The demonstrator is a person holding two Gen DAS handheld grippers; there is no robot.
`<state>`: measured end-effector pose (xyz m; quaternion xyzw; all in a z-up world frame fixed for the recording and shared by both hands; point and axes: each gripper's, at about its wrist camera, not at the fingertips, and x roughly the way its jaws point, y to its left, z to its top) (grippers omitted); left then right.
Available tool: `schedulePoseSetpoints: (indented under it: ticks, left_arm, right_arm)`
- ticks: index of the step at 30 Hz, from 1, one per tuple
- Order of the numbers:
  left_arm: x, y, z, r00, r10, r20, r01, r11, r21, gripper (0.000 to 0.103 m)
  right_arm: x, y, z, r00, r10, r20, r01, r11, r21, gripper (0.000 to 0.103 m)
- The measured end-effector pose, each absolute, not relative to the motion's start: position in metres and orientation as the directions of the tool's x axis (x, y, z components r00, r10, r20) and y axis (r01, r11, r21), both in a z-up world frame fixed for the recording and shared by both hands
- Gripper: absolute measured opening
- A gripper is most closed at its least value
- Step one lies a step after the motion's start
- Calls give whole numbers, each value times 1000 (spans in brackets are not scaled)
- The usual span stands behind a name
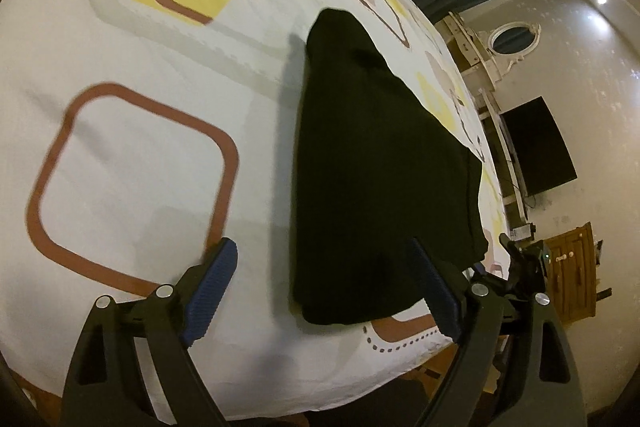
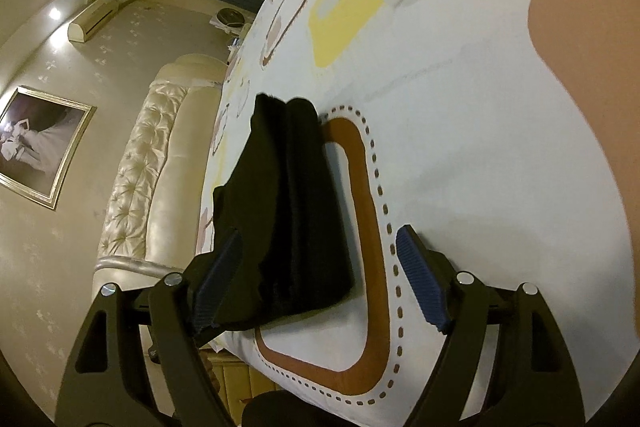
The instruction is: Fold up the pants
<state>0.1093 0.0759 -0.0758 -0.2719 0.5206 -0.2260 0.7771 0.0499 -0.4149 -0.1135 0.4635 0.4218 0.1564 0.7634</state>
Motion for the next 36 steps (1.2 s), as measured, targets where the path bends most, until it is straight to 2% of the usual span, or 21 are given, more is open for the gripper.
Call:
schedulePoseSetpoints:
  ticks: [11,12,13,15,18,20,25,36]
  left_arm:
    - [113,53,-80,348,-641,-684,92,750,-655,85]
    - [113,49,-80,347,-635,-691,96,756,-647,71]
    - [113,46,-80,335,-629,-701,104,765,-636,63]
    - [111,43,-78,352,-598,-720,105,790,-604,58]
    - [108,43,-75,374,-581,-723,115,802,-586,48]
    - [105,42,-69,391,-571,-722,132,811,-570,43]
    - [102,43,-61,403,-566,-719,142,815,-562,37]
    - [89,44,-55,387,-560,-733,130,820,-557,36]
  right_arm:
    - [70,-371,-119,528,658,-537,110,574,812,80]
    - [73,-365,-119,522,651,-551,108,590,800,76]
    - [73,-363,-120,517,642,-566,112,605,788,71]
    - [76,-358,-122,511,619,-596,121,635,763,52]
    - [76,-358,-121,517,634,-576,112,617,779,40]
    - [75,-358,-118,521,641,-563,103,607,788,36]
    - [69,-360,-108,533,650,-541,86,595,799,33]
    - [52,-357,-102,514,669,-538,63,596,801,33]
